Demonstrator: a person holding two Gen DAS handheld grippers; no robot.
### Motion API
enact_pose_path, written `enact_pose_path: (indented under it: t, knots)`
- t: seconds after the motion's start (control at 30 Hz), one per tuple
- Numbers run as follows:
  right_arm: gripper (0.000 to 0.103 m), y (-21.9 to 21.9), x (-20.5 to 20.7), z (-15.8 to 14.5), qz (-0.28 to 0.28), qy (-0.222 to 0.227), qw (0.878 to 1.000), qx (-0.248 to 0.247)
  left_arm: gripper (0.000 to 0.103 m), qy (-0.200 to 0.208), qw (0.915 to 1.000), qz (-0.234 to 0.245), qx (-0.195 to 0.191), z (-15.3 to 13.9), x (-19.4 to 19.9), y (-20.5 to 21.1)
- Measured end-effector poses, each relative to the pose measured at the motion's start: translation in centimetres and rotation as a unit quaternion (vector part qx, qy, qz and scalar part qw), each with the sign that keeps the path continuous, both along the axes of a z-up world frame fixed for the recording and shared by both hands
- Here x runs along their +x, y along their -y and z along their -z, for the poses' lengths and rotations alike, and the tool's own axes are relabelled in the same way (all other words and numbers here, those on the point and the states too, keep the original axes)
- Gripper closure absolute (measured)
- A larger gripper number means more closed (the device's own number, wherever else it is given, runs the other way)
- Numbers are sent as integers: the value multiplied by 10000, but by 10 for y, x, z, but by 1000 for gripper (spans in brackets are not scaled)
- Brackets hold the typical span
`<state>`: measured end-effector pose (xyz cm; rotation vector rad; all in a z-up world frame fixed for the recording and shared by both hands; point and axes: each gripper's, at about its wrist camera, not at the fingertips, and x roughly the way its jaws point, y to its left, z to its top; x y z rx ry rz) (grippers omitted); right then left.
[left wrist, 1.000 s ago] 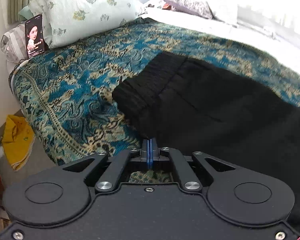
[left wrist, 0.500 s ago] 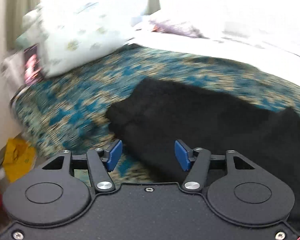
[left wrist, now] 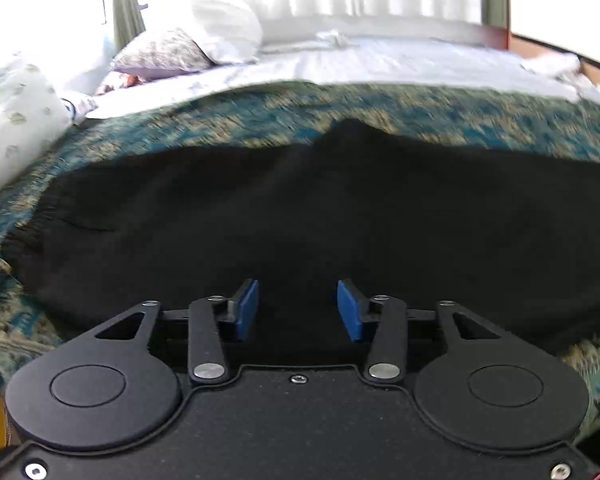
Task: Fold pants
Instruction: 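Open both grippers to release the pants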
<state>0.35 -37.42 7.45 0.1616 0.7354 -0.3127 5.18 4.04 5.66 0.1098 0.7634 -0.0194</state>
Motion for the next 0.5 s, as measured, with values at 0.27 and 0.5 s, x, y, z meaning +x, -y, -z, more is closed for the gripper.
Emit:
enact_pose_path:
  t: [0.27,0.5]
  knots:
    - [41,53,-5,21,1223,-68,9896,-760,60,120,9994,115,306,13,-10,14]
    - [62,120,-45,-7,3354,347,9403,-468,60,150,9985,162,508,13,-11,16]
